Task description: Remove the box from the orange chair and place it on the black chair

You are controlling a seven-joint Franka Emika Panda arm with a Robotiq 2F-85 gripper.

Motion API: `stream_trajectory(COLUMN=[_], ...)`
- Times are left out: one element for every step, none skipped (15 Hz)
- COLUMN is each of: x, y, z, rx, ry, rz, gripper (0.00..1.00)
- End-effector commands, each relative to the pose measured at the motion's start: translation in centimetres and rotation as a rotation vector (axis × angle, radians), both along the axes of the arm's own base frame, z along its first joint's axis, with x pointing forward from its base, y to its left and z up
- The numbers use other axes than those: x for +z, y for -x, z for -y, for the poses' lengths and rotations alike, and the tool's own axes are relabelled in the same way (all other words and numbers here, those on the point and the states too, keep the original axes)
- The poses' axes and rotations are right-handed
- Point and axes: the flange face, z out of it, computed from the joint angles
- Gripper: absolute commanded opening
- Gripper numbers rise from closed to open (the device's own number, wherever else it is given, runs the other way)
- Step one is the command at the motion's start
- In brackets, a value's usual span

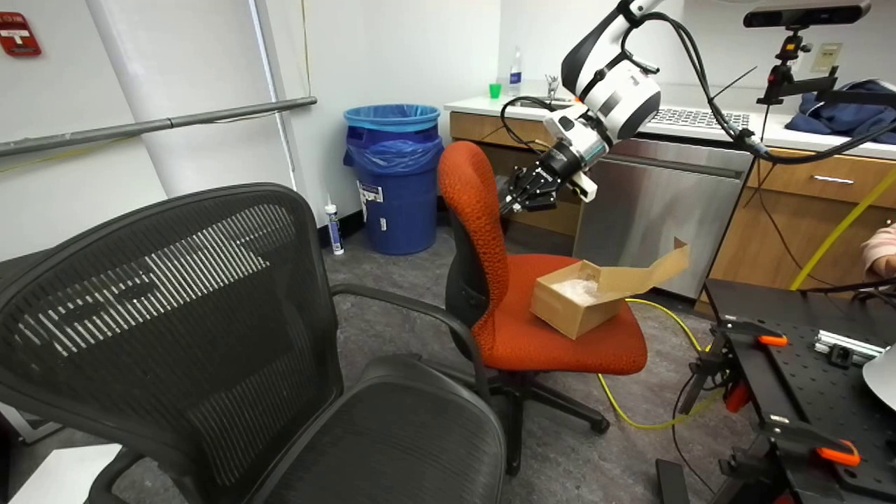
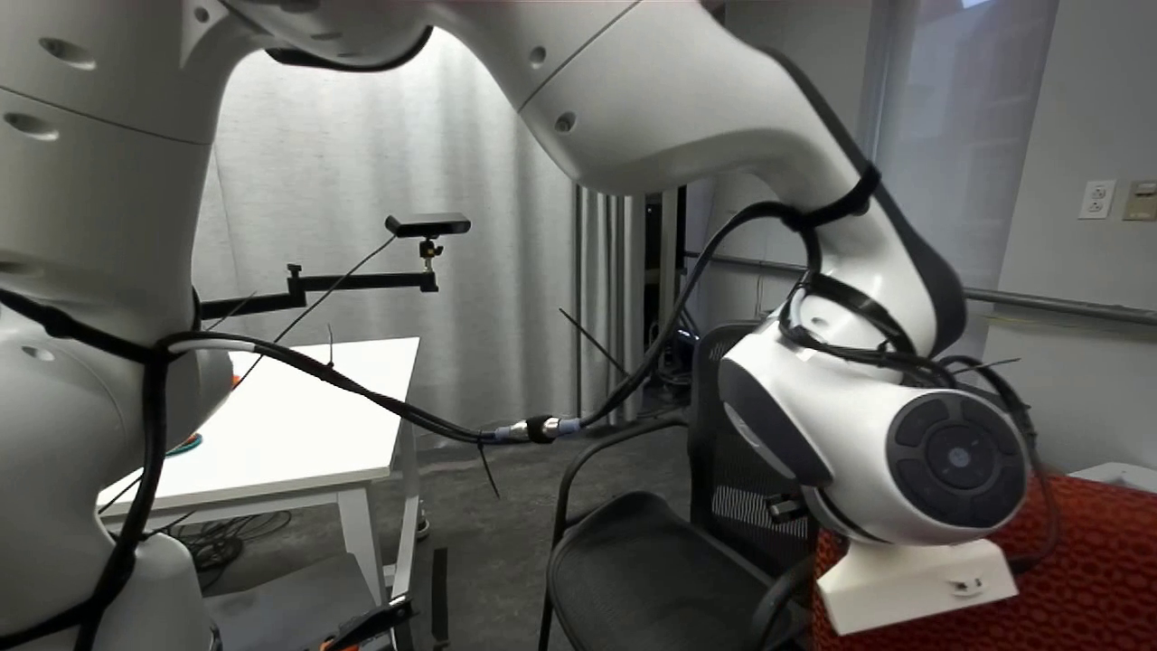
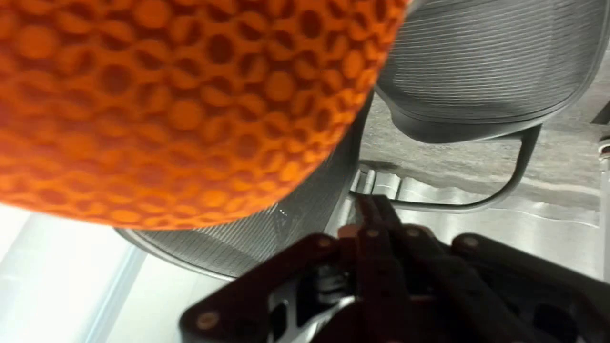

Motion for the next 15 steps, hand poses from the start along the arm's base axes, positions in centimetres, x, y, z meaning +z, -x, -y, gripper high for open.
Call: stream_trajectory(x=[-2.6,-3.0,-3.4,-3.7,-3.7,-3.6,-3.4,-2.8,-2.2,-1.5,-0.7,-0.1,0.5,1.0,1.3], y=[2.9,3.7,4.7,5.6,6.2,6.9,7.5,8.1,8.7,9.5,10.2,11.3,12.4,13.7,14.5], z=[-3.9,-4.5,-4.9,-5.2,-5.5,-5.7,-5.8,-5.7,-5.6,-5.4,-5.2,-4.9,-4.6,-4.3,-4.1], rx=[-0.034,-0.05,-0.059,-0.069,-0.077,-0.093,-0.111,-0.138,-0.157,-0.177,-0.194,-0.21,-0.222,-0.239,-0.252], ry=[0.01,0.022,0.027,0.033,0.042,0.048,0.051,0.056,0.065,0.083,0.102,0.118,0.132,0.139,0.142], rz=[-0.124,-0.161,-0.189,-0.215,-0.242,-0.273,-0.301,-0.337,-0.369,-0.404,-0.442,-0.477,-0.512,-0.55,-0.587], gripper=[0.0,0.0,0.0,0.0,0.0,0.0,0.0,0.0,0.0,0.0,0.26,0.28,0.34,0.41,0.5])
